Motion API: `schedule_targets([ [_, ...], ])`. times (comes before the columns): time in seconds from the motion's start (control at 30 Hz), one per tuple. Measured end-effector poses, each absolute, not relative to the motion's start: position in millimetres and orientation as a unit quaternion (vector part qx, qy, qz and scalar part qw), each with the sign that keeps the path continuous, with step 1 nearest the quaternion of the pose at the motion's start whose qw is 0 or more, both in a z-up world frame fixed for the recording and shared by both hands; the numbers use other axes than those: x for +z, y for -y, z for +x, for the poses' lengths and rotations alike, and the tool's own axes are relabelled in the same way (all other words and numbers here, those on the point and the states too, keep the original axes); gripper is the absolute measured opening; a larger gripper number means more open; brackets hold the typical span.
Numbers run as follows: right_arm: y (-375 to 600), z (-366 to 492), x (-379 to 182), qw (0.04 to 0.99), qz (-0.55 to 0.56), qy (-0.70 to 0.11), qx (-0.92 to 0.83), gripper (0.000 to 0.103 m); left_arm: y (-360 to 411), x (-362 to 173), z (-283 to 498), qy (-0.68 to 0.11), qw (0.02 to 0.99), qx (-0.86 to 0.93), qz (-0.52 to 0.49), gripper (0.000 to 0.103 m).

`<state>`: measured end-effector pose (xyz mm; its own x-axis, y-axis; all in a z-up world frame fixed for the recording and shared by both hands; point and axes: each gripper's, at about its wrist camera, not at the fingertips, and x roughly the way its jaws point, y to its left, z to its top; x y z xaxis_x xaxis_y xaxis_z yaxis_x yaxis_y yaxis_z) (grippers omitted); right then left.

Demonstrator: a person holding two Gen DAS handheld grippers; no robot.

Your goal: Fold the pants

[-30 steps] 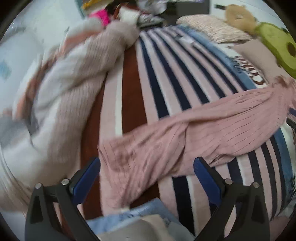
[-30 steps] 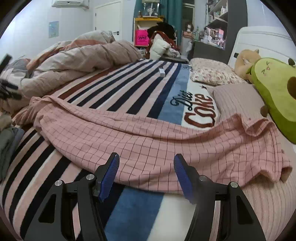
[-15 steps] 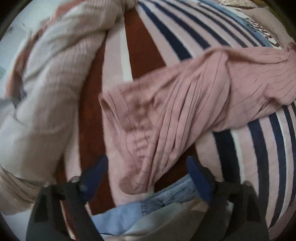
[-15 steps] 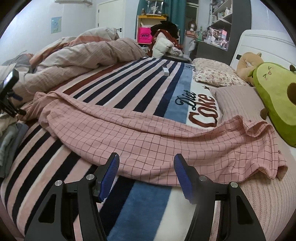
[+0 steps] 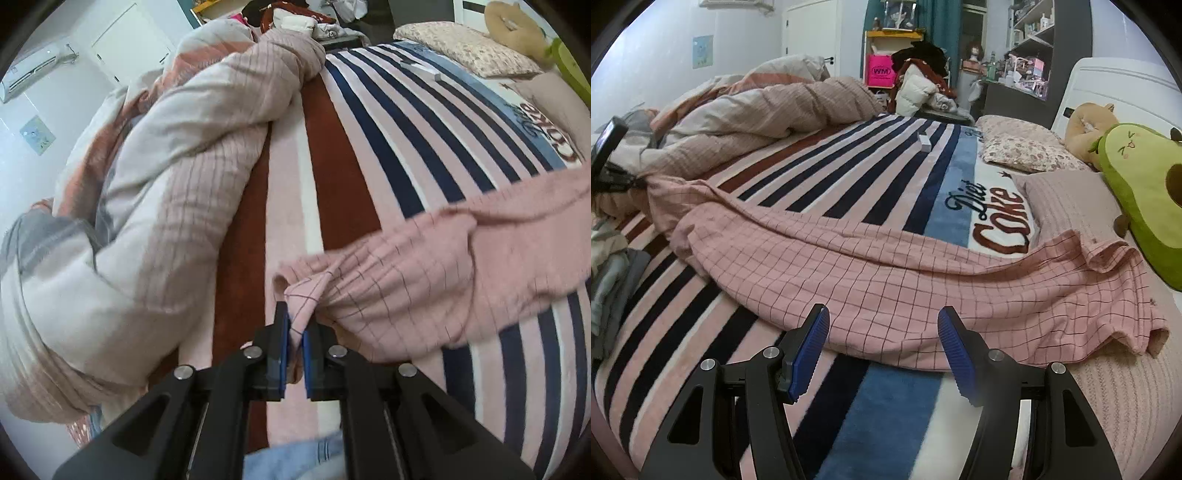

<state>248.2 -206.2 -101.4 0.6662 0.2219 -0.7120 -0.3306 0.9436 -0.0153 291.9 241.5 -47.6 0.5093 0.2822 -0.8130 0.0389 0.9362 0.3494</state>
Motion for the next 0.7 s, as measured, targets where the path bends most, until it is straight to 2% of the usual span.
schedule_targets([
  [0.27, 212.0, 244.6, -100.5, 0.907, -0.082, -0.391, 0.132, 0.057, -245.4, -75.4, 354.1, -0.459, 0.863, 0.117, 0.177, 0.009],
  [0.3, 213.0, 244.3, -100.5, 0.907, -0.083, -0.393, 0.129, 0.057, -249.2, -83.8, 362.8, -0.46, 0.864, 0.121, 0.167, 0.014],
  [0.37, 215.3, 242.9, -100.6, 0.906, -0.085, -0.397, 0.123, 0.057, -254.8, -97.1, 373.0, -0.467, 0.862, 0.12, 0.155, 0.035],
  [0.43, 217.0, 241.0, -101.2, 0.905, -0.088, -0.4, 0.119, 0.057, -259.2, -103.9, 374.8, -0.465, 0.862, 0.133, 0.151, 0.075],
  [0.57, 219.8, 235.4, -101.9, 0.904, -0.084, -0.402, 0.117, 0.057, -275.1, -80.9, 359.0, -0.451, 0.883, 0.1, 0.083, 0.084],
  [0.6, 219.7, 234.7, -102.3, 0.904, -0.082, -0.402, 0.119, 0.057, -280.9, -74.8, 354.5, -0.457, 0.884, 0.083, 0.055, 0.098],
  [0.63, 219.9, 234.5, -102.4, 0.904, -0.081, -0.401, 0.12, 0.057, -286.4, -73.7, 349.6, -0.477, 0.876, 0.061, 0.029, 0.102],
  [0.7, 221.6, 234.5, -101.9, 0.906, -0.077, -0.398, 0.121, 0.057, -288.6, -82.6, 340.7, -0.501, 0.864, 0.051, 0.017, 0.102],
])
